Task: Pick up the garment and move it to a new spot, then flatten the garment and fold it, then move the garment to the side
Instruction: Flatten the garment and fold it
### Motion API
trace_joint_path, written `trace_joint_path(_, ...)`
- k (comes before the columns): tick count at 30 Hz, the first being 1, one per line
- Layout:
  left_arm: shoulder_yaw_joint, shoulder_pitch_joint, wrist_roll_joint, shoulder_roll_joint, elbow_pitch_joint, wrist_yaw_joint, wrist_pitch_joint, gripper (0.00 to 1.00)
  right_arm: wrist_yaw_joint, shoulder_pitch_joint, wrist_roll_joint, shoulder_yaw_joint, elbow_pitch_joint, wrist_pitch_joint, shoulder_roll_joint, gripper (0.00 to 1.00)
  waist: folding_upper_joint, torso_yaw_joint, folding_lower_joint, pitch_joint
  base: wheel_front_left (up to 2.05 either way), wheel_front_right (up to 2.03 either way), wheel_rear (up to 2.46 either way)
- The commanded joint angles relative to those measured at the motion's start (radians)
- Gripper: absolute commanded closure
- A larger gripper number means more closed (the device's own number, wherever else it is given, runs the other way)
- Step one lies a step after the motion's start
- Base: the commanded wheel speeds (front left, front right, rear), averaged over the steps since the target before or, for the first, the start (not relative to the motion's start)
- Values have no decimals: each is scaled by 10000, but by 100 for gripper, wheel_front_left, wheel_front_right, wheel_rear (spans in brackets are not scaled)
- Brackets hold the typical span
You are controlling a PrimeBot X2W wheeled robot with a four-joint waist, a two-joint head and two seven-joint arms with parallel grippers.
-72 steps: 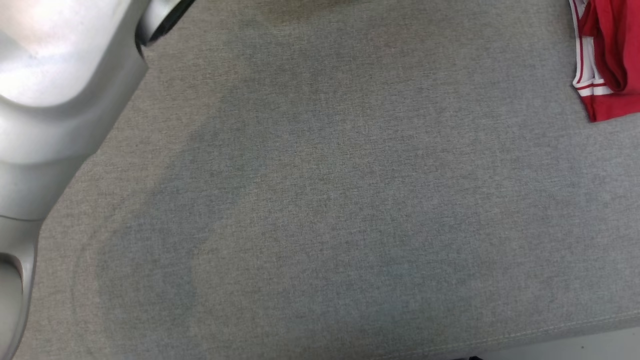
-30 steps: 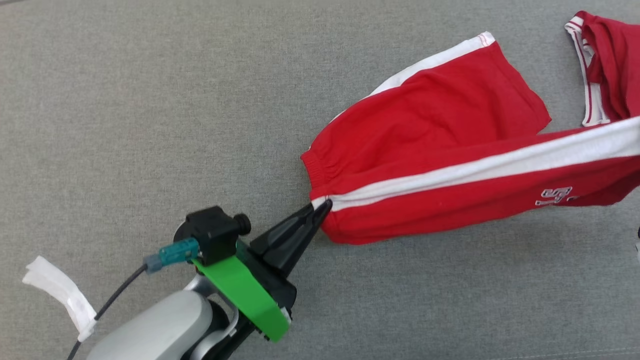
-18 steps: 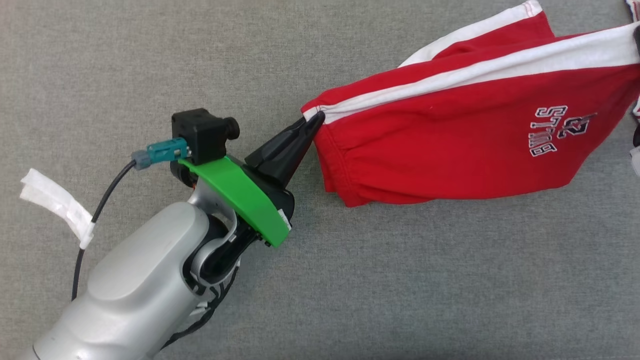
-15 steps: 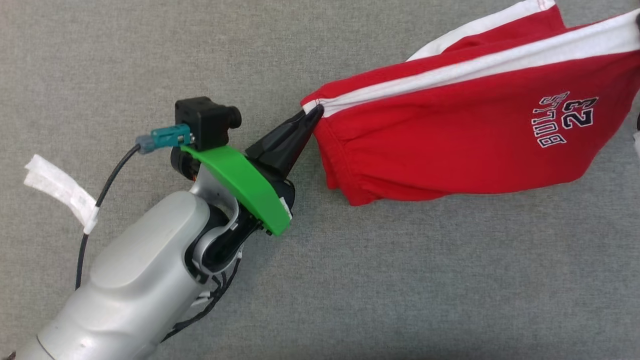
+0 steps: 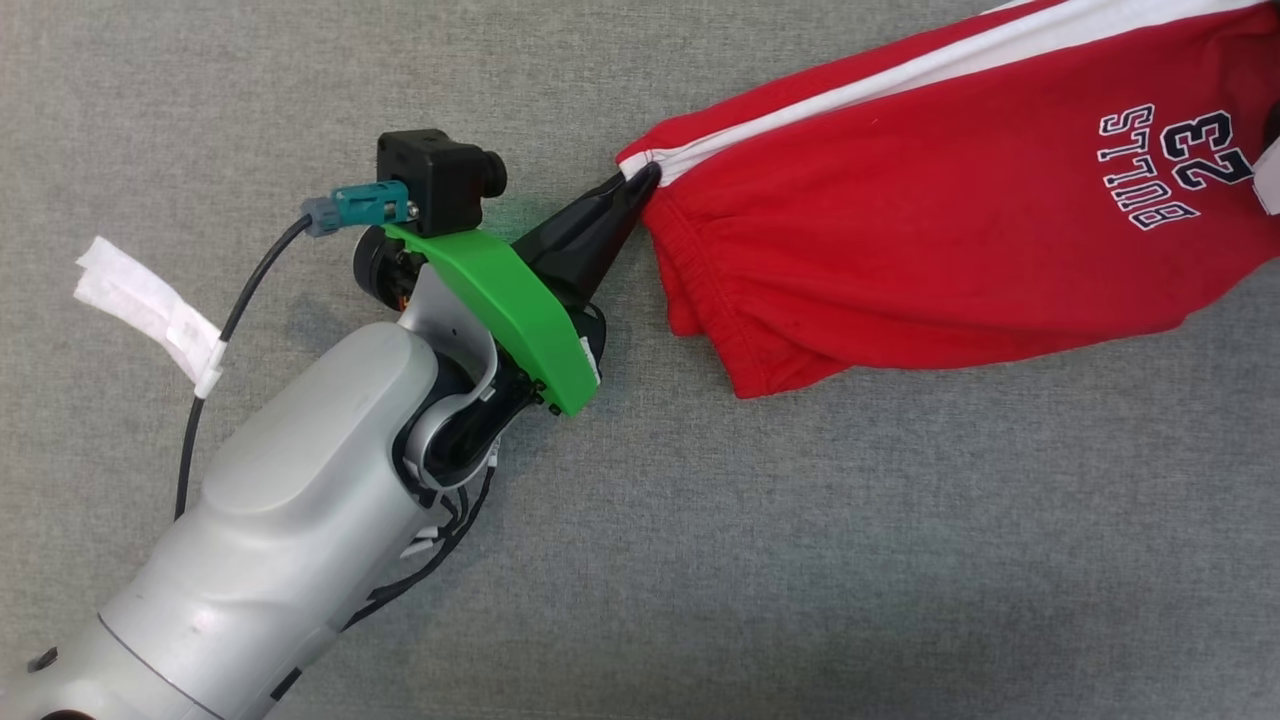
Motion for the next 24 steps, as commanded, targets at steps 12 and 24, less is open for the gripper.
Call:
trace_joint_path(12, -38, 394, 556, 34, 287, 243, -1083, 0, -21, -408, 137, 1160, 1412, -1663, 249, 0, -1, -165, 0, -786, 0, 0, 0)
trace_joint_path(24, 1369, 3860, 3168, -58, -1607, 2527, -2542, 0, -21, 2606, 111, 494, 800, -2326, 1174, 0, -1, -380, 0, -3448, 0, 0, 0)
